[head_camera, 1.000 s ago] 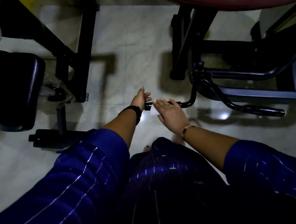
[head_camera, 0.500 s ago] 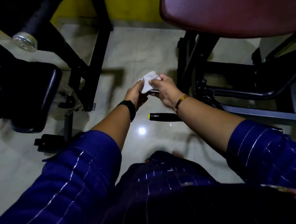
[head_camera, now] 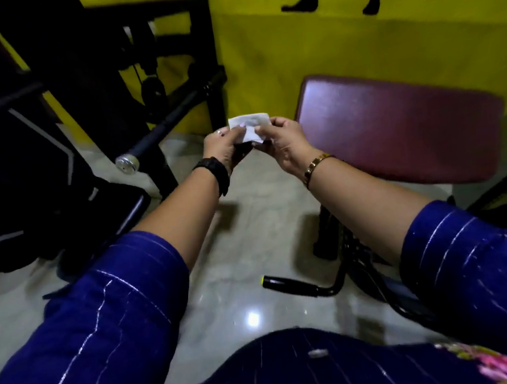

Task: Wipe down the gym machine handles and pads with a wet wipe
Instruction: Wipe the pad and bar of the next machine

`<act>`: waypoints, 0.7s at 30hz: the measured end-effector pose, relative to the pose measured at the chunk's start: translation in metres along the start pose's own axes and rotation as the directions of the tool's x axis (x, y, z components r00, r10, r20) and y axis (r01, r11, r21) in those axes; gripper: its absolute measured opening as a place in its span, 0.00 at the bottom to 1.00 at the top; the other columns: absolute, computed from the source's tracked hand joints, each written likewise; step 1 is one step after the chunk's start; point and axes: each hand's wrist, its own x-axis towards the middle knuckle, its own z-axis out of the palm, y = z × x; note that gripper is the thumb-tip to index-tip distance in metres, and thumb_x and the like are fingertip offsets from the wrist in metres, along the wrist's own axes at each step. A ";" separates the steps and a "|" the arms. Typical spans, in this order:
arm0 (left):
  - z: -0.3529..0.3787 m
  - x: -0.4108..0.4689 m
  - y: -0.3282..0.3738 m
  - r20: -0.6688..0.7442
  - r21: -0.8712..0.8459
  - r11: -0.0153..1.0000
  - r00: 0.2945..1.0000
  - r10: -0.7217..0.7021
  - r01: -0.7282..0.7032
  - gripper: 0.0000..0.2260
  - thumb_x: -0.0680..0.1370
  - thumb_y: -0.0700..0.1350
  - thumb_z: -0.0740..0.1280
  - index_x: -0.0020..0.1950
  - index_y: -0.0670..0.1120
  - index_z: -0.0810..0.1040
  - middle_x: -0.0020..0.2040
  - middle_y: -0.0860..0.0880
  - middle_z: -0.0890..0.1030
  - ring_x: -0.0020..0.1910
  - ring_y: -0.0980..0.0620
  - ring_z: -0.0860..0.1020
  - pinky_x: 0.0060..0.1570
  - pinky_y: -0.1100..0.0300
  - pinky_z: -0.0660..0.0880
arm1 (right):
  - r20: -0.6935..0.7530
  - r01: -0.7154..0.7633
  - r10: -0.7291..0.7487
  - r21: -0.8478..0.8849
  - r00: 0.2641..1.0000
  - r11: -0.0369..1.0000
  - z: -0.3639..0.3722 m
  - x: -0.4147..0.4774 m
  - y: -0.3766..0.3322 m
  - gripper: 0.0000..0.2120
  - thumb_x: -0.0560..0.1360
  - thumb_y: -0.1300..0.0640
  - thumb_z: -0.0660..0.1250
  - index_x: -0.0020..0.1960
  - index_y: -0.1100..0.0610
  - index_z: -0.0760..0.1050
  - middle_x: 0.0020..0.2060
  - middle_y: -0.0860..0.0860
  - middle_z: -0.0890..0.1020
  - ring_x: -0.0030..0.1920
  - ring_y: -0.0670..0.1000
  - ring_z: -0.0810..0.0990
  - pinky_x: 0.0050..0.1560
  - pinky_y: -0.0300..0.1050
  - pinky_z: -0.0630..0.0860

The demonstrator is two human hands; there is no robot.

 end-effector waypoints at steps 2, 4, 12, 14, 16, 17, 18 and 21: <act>0.016 0.000 0.032 -0.021 -0.010 0.998 0.998 0.065 -0.065 0.08 0.79 0.33 0.64 0.40 0.38 0.76 0.30 0.44 0.81 0.27 0.51 0.80 0.31 0.60 0.79 | 0.031 0.059 -0.059 -0.003 0.998 0.998 0.013 0.008 -0.030 0.09 0.75 0.73 0.62 0.43 0.61 0.71 0.38 0.57 0.77 0.37 0.51 0.77 0.35 0.40 0.80; 0.029 -0.003 0.060 -0.040 -0.031 0.993 0.992 0.117 -0.118 0.08 0.79 0.33 0.65 0.40 0.40 0.76 0.28 0.47 0.81 0.27 0.52 0.80 0.32 0.60 0.78 | 0.068 0.109 -0.110 0.012 0.992 0.994 0.025 0.011 -0.058 0.08 0.75 0.73 0.62 0.43 0.61 0.72 0.38 0.57 0.77 0.37 0.51 0.78 0.35 0.40 0.80; 0.061 -0.017 0.134 -0.110 0.009 0.966 0.960 0.257 -0.258 0.05 0.78 0.38 0.66 0.43 0.43 0.78 0.38 0.41 0.81 0.32 0.45 0.79 0.40 0.52 0.77 | 0.189 0.212 -0.216 0.042 0.958 0.976 0.058 0.011 -0.133 0.07 0.75 0.72 0.63 0.43 0.61 0.73 0.39 0.57 0.77 0.40 0.52 0.77 0.36 0.39 0.80; 0.070 -0.020 0.146 -0.133 -0.019 0.952 0.945 0.299 -0.304 0.06 0.79 0.36 0.65 0.42 0.42 0.77 0.32 0.44 0.81 0.28 0.48 0.79 0.31 0.59 0.78 | 0.228 0.224 -0.236 0.075 0.945 0.972 0.061 0.007 -0.147 0.08 0.76 0.72 0.63 0.43 0.61 0.73 0.39 0.57 0.78 0.40 0.52 0.78 0.36 0.39 0.80; 0.079 -0.026 0.157 -0.140 -0.041 0.936 0.930 0.341 -0.349 0.08 0.79 0.34 0.63 0.41 0.42 0.75 0.27 0.47 0.81 0.24 0.52 0.79 0.26 0.62 0.77 | 0.256 0.233 -0.249 0.090 0.934 0.968 0.065 0.005 -0.160 0.08 0.75 0.73 0.63 0.43 0.61 0.73 0.39 0.57 0.78 0.39 0.52 0.78 0.38 0.40 0.79; 0.081 -0.029 0.161 -0.140 -0.055 0.929 0.924 0.355 -0.365 0.09 0.79 0.34 0.63 0.40 0.42 0.75 0.27 0.48 0.81 0.25 0.52 0.79 0.26 0.63 0.77 | 0.261 0.239 -0.255 0.091 0.931 0.967 0.067 0.005 -0.164 0.09 0.76 0.72 0.63 0.43 0.61 0.73 0.39 0.57 0.78 0.39 0.52 0.78 0.39 0.40 0.79; 0.084 -0.031 0.166 -0.145 -0.067 0.920 0.916 0.373 -0.386 0.09 0.80 0.34 0.63 0.40 0.42 0.75 0.28 0.48 0.81 0.25 0.53 0.80 0.28 0.63 0.78 | 0.272 0.243 -0.261 0.099 0.926 0.965 0.070 0.005 -0.169 0.09 0.76 0.72 0.62 0.43 0.60 0.73 0.39 0.57 0.78 0.39 0.52 0.78 0.38 0.39 0.78; 0.088 -0.036 0.175 -0.175 -0.091 0.903 0.900 0.400 -0.419 0.07 0.79 0.36 0.64 0.41 0.43 0.74 0.37 0.43 0.79 0.29 0.51 0.79 0.30 0.62 0.78 | 0.307 0.233 -0.268 0.145 0.913 0.962 0.077 0.005 -0.178 0.08 0.76 0.72 0.63 0.43 0.61 0.73 0.39 0.57 0.78 0.39 0.53 0.78 0.37 0.39 0.79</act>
